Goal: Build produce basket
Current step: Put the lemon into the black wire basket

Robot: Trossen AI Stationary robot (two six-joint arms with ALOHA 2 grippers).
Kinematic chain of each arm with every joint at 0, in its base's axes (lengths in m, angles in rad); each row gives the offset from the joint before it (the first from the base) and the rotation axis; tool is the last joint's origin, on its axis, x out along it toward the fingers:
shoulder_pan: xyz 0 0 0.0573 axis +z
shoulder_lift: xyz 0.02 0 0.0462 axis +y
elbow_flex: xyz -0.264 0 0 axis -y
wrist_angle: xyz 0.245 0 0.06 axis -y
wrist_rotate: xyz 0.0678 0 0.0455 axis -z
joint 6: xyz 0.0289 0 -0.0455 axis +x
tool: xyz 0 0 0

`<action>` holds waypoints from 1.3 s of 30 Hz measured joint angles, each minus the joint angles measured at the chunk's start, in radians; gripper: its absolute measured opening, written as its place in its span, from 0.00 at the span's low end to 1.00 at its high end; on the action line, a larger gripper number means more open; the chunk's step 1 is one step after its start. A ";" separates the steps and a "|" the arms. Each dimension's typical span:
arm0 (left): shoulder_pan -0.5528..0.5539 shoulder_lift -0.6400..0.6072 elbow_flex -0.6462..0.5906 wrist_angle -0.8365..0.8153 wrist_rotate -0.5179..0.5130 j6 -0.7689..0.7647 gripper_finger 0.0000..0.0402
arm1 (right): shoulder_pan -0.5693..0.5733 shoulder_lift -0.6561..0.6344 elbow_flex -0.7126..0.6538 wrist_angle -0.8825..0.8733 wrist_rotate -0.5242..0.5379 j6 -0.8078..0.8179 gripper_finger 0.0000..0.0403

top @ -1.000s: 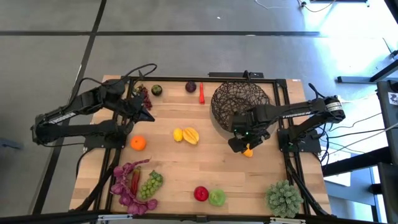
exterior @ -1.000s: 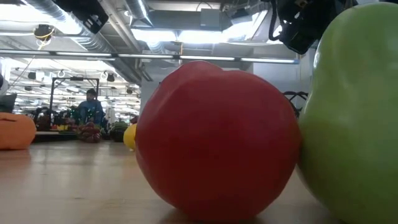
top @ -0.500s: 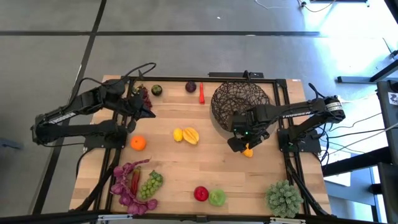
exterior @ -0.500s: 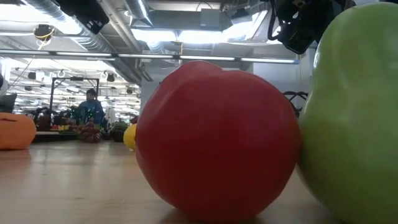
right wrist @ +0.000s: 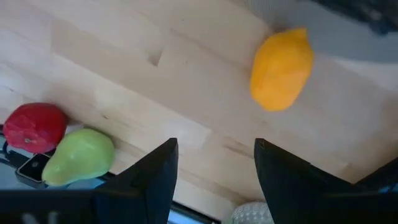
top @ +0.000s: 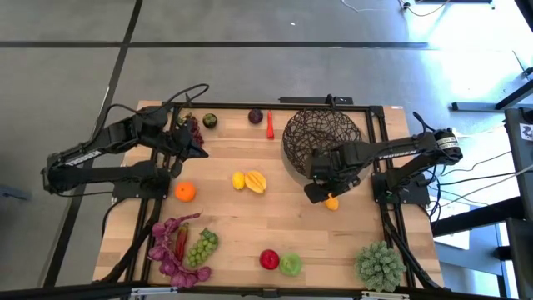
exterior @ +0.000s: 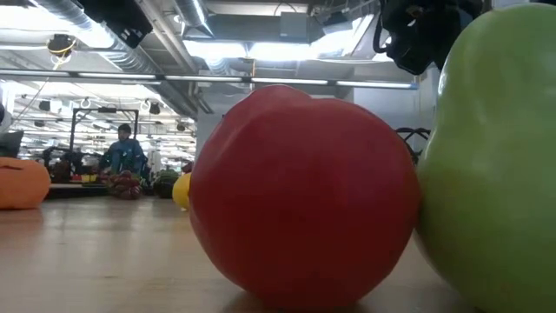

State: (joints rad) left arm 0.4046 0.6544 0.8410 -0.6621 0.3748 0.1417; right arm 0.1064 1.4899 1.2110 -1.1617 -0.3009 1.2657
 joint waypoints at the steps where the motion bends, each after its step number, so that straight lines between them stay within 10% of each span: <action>1: 0.000 0.000 0.000 0.000 0.000 0.000 0.00 | 0.004 0.000 0.000 -0.001 -0.015 0.016 0.51; 39: 0.000 0.000 0.000 0.005 -0.038 -0.004 0.00 | 0.097 -0.133 -0.371 0.240 0.109 0.140 0.51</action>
State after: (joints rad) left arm 0.4048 0.6544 0.8410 -0.6571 0.3364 0.1380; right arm 0.2037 1.3571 0.8402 -0.9217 -0.1914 1.4055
